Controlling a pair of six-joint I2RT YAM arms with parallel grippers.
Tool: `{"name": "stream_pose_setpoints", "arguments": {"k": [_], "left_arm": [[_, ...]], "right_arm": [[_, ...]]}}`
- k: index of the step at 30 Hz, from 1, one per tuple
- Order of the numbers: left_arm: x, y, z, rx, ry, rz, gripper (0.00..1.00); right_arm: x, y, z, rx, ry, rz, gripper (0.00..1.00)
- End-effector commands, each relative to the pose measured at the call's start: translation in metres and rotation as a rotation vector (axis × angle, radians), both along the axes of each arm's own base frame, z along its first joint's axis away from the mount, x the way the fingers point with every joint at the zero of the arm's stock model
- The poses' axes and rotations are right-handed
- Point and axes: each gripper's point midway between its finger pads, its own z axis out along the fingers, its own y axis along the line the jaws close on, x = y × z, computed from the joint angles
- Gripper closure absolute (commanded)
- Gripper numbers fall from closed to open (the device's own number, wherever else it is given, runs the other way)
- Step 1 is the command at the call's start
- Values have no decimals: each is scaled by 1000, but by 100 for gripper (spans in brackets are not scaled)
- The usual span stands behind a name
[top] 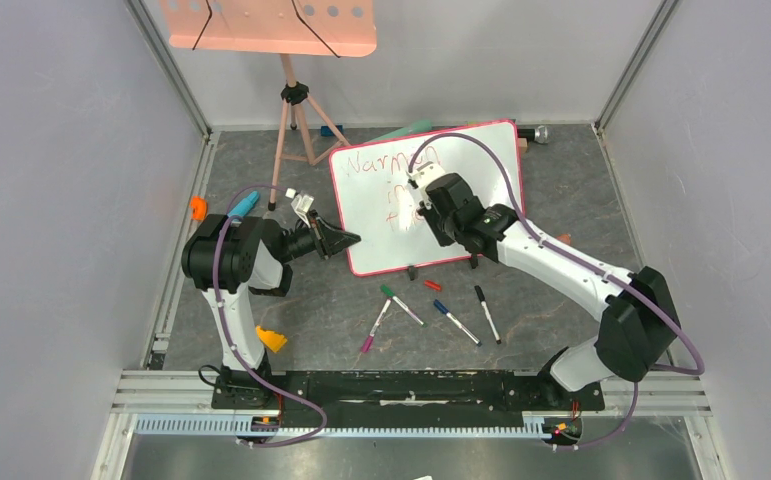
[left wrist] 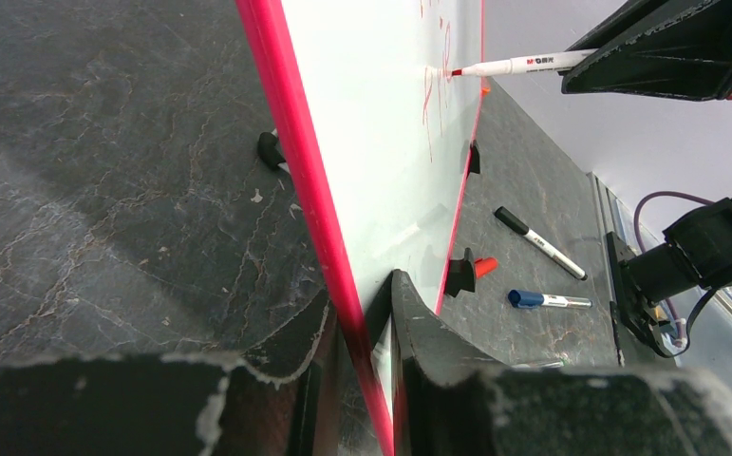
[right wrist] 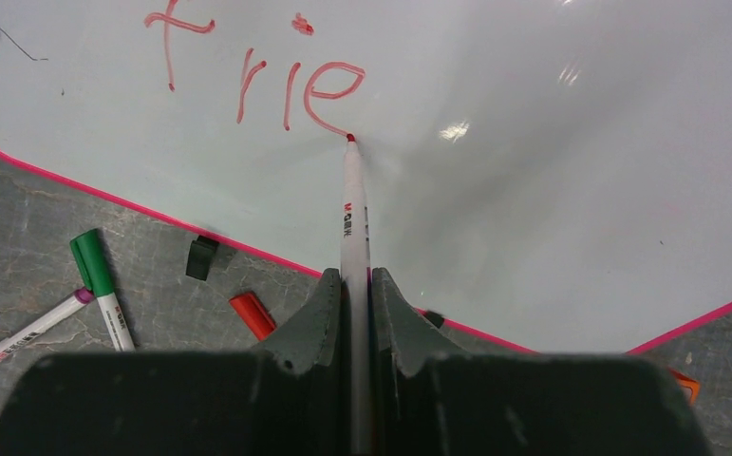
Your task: Write a sentence on the whiteboard
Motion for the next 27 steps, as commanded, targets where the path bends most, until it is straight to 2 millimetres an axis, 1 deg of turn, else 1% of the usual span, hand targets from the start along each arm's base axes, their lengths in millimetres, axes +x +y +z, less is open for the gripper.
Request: {"name": "stream_pose_setpoints", "arguments": {"k": [1,5,6,10,17,20,27], "left_arm": [[32,18,-2,59,-128,152,93],[31,18,-2,59,-127,151,93],[32,18,-2,59,-128,152,93],[32,18,-1,58,-128,152,93],[31,18,-2,57,-125,149,93],[32,18,-2,57,-126,151,93],[31,18,-2,57,-125,147,93]], "right_arm": [[11,-10,22,3,-64,-56,100],[8,6,39,94,-86,10,100],[7,8,45,113,-101,20,100],[10,8,54,129,-134,20,100],[21,0,51,72,-140,-32,100],[25,1,50,60,-138,-32,100],[30,-1,39,33,-121,-44,100]]}}
